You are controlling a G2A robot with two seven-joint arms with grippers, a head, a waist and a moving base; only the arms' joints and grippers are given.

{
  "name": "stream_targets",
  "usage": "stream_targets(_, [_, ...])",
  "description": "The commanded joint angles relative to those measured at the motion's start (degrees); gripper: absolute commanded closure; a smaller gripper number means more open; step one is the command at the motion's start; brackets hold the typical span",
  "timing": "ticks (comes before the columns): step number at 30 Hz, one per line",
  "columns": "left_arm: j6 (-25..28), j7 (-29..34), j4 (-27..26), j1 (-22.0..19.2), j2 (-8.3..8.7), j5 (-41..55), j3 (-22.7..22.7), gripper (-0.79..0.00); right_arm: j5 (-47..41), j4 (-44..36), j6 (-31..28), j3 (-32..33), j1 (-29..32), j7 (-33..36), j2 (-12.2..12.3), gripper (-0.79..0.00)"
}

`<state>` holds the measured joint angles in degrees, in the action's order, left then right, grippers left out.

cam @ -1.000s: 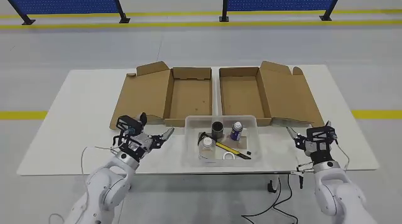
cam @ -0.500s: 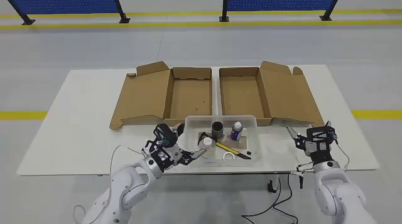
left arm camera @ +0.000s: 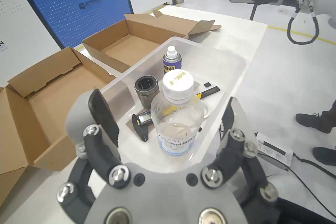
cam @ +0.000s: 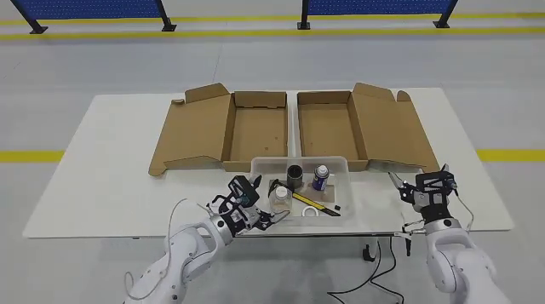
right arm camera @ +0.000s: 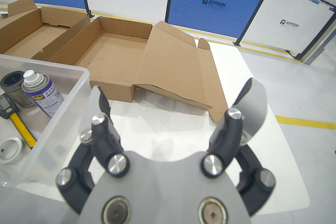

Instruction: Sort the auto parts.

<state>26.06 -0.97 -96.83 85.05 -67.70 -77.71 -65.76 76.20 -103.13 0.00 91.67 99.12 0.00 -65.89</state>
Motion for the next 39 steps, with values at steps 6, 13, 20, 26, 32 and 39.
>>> stream_targets(6, [-1.47,0.38,3.05,-2.14,-0.65,0.96,2.72,-0.785,0.00,0.00,0.00,0.00,0.00,0.00,0.00,-0.785])
stream_targets(13, [-2.49,0.85,5.45,-3.87,-1.30,3.56,4.63,-0.785,0.00,0.00,0.00,0.00,0.00,0.00,0.00,-0.785])
stream_targets(20, [-3.25,0.98,7.24,-5.36,-1.85,3.81,6.64,-0.785,0.00,0.00,0.00,0.00,0.00,0.00,0.00,-0.785])
stream_targets(26, [-3.77,1.74,9.10,-6.42,-2.33,6.01,7.73,-0.785,0.00,0.00,0.00,0.00,0.00,0.00,0.00,-0.785])
stream_targets(32, [-4.31,3.07,10.26,-7.85,-2.72,7.99,8.14,-0.757,0.00,0.00,0.00,0.00,0.00,0.00,0.00,-0.785])
stream_targets(39, [-4.57,3.07,10.98,-8.68,-2.97,7.93,8.65,-0.730,0.00,0.00,0.00,0.00,0.00,0.00,0.00,-0.785])
